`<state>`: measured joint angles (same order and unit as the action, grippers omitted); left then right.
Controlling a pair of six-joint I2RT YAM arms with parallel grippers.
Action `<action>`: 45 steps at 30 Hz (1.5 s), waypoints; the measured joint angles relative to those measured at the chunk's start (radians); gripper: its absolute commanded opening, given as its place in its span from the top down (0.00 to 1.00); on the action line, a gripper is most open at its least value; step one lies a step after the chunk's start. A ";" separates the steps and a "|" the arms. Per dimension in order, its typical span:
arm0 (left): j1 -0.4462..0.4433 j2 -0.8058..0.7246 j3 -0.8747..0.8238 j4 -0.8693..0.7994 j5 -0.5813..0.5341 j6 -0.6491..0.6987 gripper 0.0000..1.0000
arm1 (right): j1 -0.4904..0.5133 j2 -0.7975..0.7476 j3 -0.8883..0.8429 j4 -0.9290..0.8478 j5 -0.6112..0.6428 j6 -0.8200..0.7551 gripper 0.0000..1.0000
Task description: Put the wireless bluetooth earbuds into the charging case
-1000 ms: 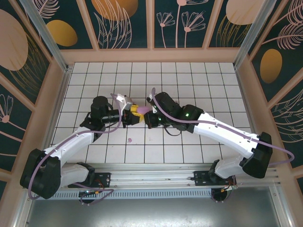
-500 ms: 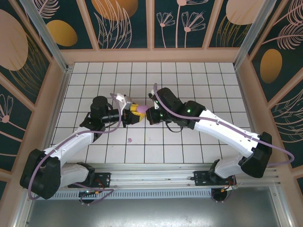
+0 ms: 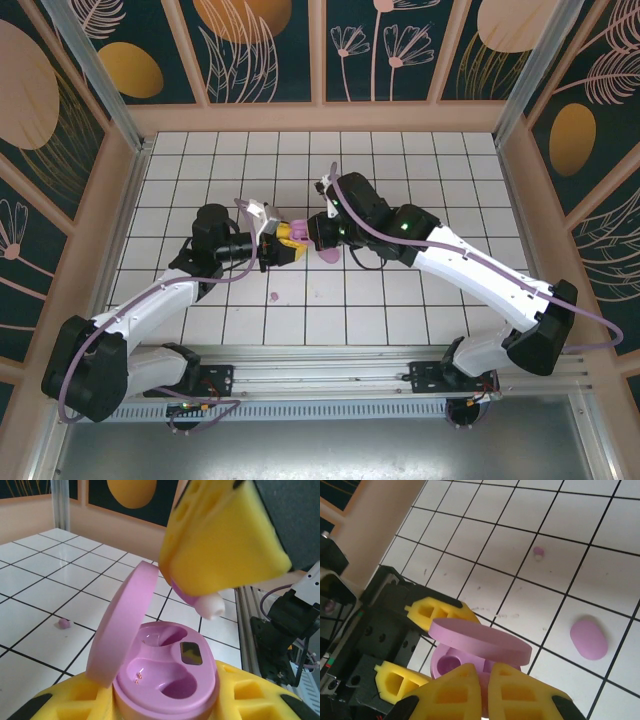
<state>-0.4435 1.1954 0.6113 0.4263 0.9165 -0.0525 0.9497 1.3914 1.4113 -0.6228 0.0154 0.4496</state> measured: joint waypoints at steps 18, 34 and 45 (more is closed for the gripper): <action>0.000 0.000 -0.002 -0.057 -0.008 -0.012 1.00 | 0.023 0.076 0.026 -0.012 0.110 -0.064 0.94; 0.000 0.000 -0.028 0.031 0.022 -0.057 1.00 | 0.095 0.102 0.048 -0.064 0.202 -0.132 0.92; -0.001 0.000 -0.028 0.080 0.045 -0.068 1.00 | 0.113 0.109 0.109 -0.140 0.238 -0.169 0.92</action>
<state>-0.4442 1.1957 0.5831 0.5068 0.9611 -0.1204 1.0626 1.5002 1.5204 -0.7624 0.2535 0.2810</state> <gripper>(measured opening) 0.336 0.082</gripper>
